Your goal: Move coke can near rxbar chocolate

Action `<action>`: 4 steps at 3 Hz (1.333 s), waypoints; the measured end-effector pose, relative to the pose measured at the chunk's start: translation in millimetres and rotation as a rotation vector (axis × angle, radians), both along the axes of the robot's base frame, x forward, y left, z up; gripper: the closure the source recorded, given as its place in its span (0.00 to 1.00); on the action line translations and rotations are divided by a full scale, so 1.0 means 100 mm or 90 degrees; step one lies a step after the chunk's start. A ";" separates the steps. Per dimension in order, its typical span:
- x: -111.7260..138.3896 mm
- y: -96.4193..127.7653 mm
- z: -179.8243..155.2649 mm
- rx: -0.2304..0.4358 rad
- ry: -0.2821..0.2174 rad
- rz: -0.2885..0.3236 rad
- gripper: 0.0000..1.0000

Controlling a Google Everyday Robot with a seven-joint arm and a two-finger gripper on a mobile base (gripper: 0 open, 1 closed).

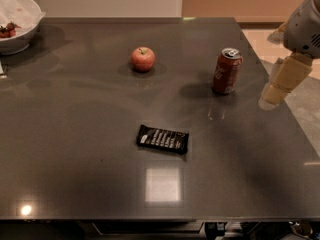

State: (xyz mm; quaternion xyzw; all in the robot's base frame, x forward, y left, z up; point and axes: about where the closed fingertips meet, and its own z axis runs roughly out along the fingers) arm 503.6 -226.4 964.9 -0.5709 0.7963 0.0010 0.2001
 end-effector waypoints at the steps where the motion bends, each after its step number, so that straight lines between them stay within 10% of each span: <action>1: 0.32 -0.03 -0.09 0.026 -0.007 -0.018 0.00; 4: 1.06 -0.06 -0.51 0.092 0.011 -0.073 0.00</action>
Offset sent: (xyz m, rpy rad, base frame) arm 0.0959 -0.0152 -0.0398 0.1017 0.0094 -0.1039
